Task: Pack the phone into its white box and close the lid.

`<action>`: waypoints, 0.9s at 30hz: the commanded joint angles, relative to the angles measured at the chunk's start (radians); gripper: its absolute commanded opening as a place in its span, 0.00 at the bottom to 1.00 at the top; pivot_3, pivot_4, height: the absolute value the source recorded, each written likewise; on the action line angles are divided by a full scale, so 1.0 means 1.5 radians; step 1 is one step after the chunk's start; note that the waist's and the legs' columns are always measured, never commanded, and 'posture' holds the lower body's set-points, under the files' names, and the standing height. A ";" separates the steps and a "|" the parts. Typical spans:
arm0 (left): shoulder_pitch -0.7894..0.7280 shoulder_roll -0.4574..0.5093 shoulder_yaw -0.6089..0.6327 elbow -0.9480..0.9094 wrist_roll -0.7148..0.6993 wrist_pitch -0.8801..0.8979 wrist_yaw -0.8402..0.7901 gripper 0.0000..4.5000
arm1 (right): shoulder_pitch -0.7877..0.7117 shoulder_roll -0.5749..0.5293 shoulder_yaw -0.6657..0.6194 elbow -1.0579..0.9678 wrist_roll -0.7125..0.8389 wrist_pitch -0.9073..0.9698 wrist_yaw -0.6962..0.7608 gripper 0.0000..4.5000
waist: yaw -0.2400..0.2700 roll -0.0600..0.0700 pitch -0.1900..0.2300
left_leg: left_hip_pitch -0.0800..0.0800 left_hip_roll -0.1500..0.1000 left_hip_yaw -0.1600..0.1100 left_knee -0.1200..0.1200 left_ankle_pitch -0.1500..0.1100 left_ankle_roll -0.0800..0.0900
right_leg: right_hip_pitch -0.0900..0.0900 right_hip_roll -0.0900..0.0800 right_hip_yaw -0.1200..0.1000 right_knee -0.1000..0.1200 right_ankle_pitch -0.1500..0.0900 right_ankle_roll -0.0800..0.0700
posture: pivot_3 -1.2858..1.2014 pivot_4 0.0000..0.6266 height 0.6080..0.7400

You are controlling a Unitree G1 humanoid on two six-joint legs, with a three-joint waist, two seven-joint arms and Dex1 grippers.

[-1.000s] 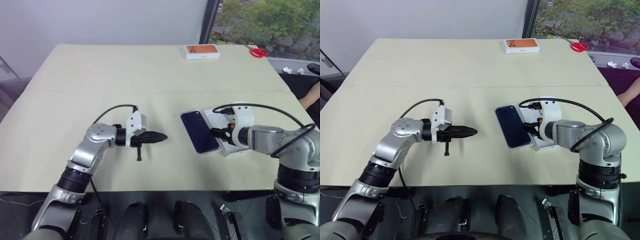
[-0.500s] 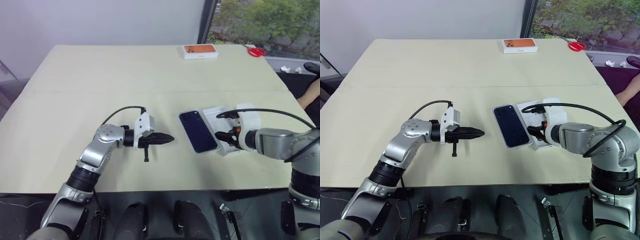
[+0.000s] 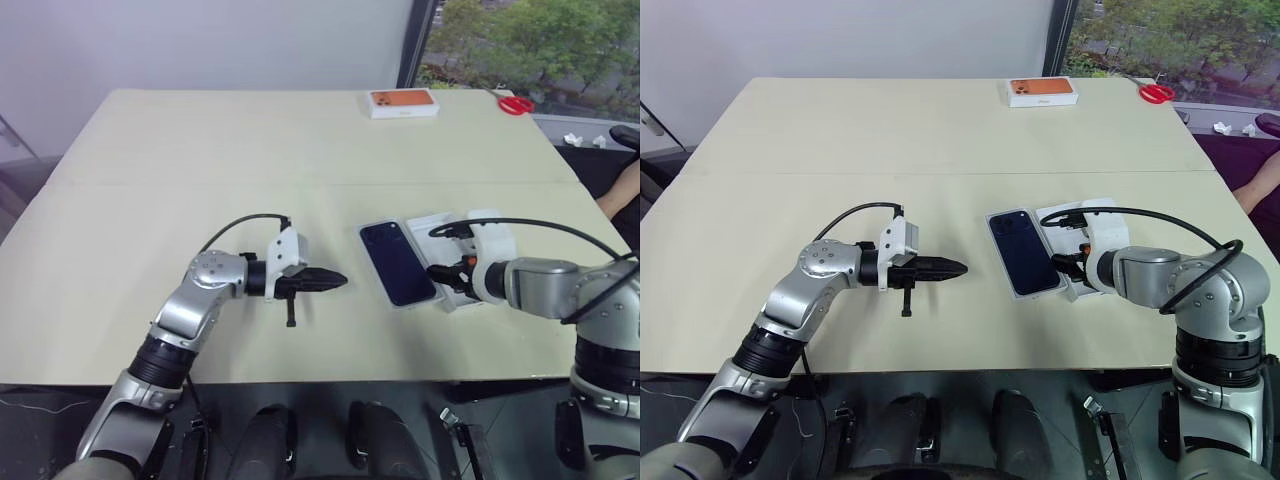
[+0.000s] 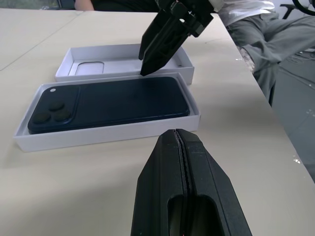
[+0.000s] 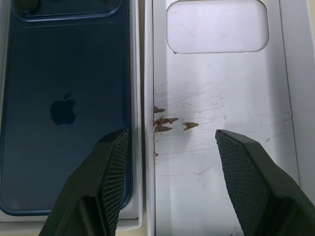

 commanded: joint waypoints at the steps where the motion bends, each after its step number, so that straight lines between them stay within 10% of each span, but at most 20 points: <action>1: -0.007 0.000 0.012 -0.023 -0.016 0.002 0.000 0.00 | 0.002 0.003 -0.021 -0.004 -0.007 0.004 -0.001 0.65 | 0.000 0.000 0.000 | 0.000 0.000 0.000 0.000 0.000 0.000 | 0.000 0.000 0.000 0.000 0.000 0.000 | 0.52 0.24 1.00; 27: -0.006 -0.002 0.014 -0.023 -0.018 0.006 -0.002 0.00 | 0.005 0.006 -0.060 0.018 0.005 0.004 0.002 0.65 | 0.000 0.000 0.000 | 0.000 0.000 0.000 0.000 0.000 0.000 | 0.000 0.000 0.000 0.000 0.000 0.000 | 0.52 0.24 1.00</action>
